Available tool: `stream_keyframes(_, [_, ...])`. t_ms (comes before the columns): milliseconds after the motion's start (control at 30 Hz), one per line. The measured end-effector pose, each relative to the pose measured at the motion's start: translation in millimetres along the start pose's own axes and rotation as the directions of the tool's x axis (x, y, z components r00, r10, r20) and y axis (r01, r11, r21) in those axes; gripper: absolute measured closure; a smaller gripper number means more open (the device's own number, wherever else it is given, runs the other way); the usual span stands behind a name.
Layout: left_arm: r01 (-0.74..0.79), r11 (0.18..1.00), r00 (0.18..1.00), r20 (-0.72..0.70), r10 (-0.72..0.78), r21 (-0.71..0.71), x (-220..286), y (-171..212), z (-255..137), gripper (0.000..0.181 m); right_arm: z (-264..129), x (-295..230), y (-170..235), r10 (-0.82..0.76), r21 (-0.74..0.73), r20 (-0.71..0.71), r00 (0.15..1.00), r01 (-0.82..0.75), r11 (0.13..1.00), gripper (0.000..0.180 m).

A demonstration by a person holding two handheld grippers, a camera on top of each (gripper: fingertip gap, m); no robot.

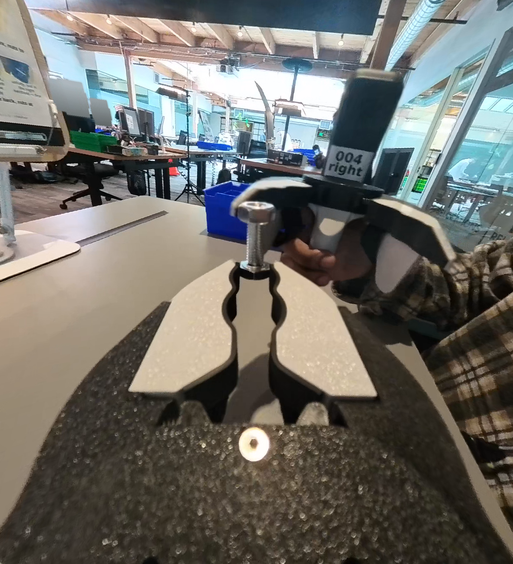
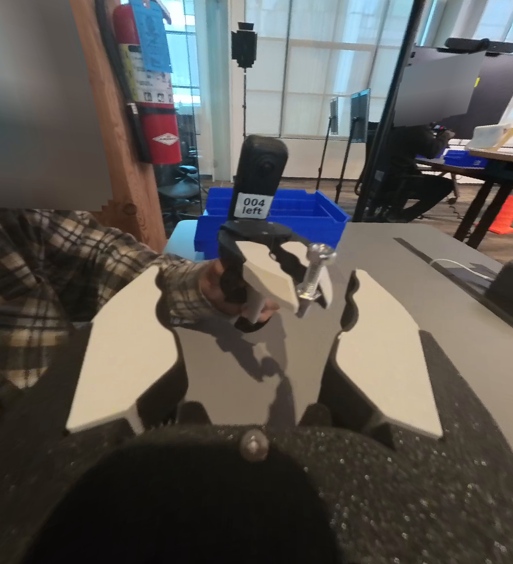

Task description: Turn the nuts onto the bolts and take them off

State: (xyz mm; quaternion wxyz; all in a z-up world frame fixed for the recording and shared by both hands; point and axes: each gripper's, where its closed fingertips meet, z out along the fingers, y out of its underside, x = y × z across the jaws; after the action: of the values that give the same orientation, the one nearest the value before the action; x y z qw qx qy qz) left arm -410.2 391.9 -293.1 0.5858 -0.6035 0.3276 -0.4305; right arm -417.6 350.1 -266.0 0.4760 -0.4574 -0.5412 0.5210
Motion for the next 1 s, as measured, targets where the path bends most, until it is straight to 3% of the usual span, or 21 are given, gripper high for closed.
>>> stream_keyframes(167, [-0.016,1.000,1.000,-0.003,0.016,-0.016,5.7,3.6,5.6,0.163,13.2,-7.1,-7.3,0.036,0.032,0.075,0.997,-0.038,0.999,0.068])
stream_keyframes(233, [-0.011,1.000,1.000,0.012,0.011,-0.013,1.6,2.5,2.5,0.163,10.8,-12.6,0.6,0.017,-0.005,0.049,0.999,-0.017,1.000,0.060])
stream_keyframes(367, [0.002,1.000,1.000,0.007,-0.002,-0.003,-1.1,0.7,0.2,0.163,3.3,-2.9,-4.8,0.001,0.023,-0.025,1.000,-0.001,1.000,0.062])
stream_keyframes(500, [-0.011,1.000,1.000,-0.012,0.010,-0.017,7.1,4.4,6.5,0.163,16.2,-6.9,-7.7,0.045,0.042,0.048,0.998,-0.047,0.998,0.062])
stream_keyframes(567, [-0.009,1.000,1.000,0.005,0.009,-0.023,3.4,5.3,4.9,0.163,15.7,-12.9,-1.1,0.039,0.015,0.031,0.999,-0.040,0.999,0.052])
stream_keyframes(733, [0.019,1.000,1.000,0.003,-0.019,-0.015,-1.6,4.7,2.5,0.163,4.6,-2.5,-1.6,0.027,0.025,-0.045,0.999,-0.026,0.999,0.055])
stream_keyframes(933, [0.014,1.000,1.000,0.001,-0.014,-0.016,2.5,5.8,5.0,0.163,13.6,-14.1,1.7,0.073,0.030,0.035,0.997,-0.074,0.997,0.052])
stream_keyframes(1000, [0.026,1.000,0.999,0.020,-0.026,-0.010,-3.9,4.9,0.9,0.163,2.7,-18.6,3.7,0.048,0.035,0.023,0.999,-0.049,0.998,0.062])
